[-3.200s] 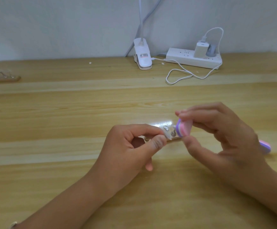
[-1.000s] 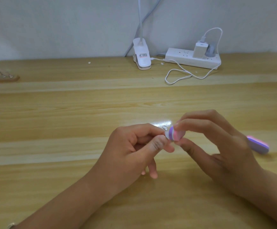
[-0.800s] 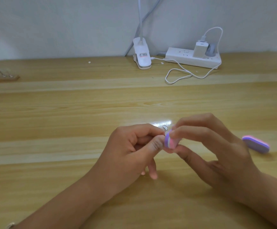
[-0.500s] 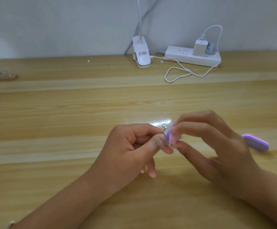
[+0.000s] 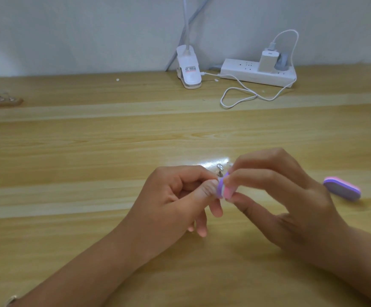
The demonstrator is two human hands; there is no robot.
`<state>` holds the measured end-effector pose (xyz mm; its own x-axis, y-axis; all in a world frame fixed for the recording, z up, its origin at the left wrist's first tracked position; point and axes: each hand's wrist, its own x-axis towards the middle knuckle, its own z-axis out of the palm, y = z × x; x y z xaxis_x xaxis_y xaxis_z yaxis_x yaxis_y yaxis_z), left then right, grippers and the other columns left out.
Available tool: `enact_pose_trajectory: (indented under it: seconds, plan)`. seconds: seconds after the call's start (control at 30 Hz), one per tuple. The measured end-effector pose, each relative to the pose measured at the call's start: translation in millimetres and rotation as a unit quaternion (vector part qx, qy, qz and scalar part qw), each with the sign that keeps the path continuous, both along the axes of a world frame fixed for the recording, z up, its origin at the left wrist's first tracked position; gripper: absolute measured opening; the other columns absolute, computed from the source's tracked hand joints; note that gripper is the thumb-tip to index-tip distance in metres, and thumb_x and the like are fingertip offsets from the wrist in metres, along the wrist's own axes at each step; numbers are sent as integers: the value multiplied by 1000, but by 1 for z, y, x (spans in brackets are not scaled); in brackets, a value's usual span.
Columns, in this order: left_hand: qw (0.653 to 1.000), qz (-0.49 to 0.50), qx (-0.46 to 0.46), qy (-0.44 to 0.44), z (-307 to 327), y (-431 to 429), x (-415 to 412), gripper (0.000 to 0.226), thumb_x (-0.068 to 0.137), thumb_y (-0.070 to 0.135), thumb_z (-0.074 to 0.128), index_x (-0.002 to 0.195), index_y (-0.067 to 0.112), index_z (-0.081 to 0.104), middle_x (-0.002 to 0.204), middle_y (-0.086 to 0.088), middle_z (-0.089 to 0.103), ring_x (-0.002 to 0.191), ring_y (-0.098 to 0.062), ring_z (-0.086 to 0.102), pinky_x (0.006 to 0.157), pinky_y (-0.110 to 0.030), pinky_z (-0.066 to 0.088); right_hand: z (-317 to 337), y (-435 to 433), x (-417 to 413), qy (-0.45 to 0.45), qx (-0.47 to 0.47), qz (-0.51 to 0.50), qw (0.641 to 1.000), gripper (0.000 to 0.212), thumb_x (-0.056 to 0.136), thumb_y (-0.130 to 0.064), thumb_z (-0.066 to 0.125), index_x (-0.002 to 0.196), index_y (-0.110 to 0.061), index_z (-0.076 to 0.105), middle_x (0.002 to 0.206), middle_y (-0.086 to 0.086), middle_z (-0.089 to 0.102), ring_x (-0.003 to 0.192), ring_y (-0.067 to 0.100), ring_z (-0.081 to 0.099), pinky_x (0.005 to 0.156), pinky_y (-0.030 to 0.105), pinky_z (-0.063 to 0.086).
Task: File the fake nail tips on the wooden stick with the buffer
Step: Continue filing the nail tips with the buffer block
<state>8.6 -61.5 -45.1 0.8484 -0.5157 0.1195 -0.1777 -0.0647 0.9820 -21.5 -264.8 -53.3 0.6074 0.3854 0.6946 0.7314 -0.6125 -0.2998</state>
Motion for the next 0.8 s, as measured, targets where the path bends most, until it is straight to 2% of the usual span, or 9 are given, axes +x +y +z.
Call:
enact_pose_trajectory:
  seconds: [0.07,0.23,0.37,0.53,0.67,0.8]
  plan:
    - [1000,2,1,2,0,0,1,20,91,21,56,80,10,70,65,-5,67,44,-22,62,43,-26,45,0,-3,3,14,9,-15,1000,7,94,-8,67,98,-4,72,103,9,64,95,26,63,86,35,50]
    - [1000,-15,3,-13,-1,-1,1,23,94,19,52,80,11,68,62,-3,60,46,-20,61,43,-28,45,-1,0,-1,7,9,12,1000,10,95,-11,64,101,-7,72,105,7,65,97,24,64,89,32,49]
    - [1000,-25,2,0,-2,-2,2,23,95,20,48,77,13,62,60,3,50,45,-18,59,43,-27,43,0,-10,6,36,32,-17,999,10,93,-11,66,102,-10,70,104,5,64,98,23,64,88,34,50]
    - [999,-36,0,36,-2,-2,3,25,95,22,44,76,14,58,59,4,43,43,-18,54,44,-25,41,5,-7,5,25,77,-21,996,15,93,-10,65,108,-13,63,107,1,63,99,18,64,88,21,45]
    - [995,-67,-11,68,2,-2,2,26,95,22,44,73,15,56,57,4,38,40,-16,48,44,-25,39,2,-1,0,19,45,16,999,15,96,-11,61,109,-9,68,110,6,65,102,22,65,91,30,50]
    - [989,-94,-28,106,4,-1,1,26,95,22,43,73,14,55,56,4,35,39,-16,42,43,-26,35,3,-1,2,10,28,8,1000,17,95,-10,62,110,-9,68,109,7,66,99,23,65,87,35,52]
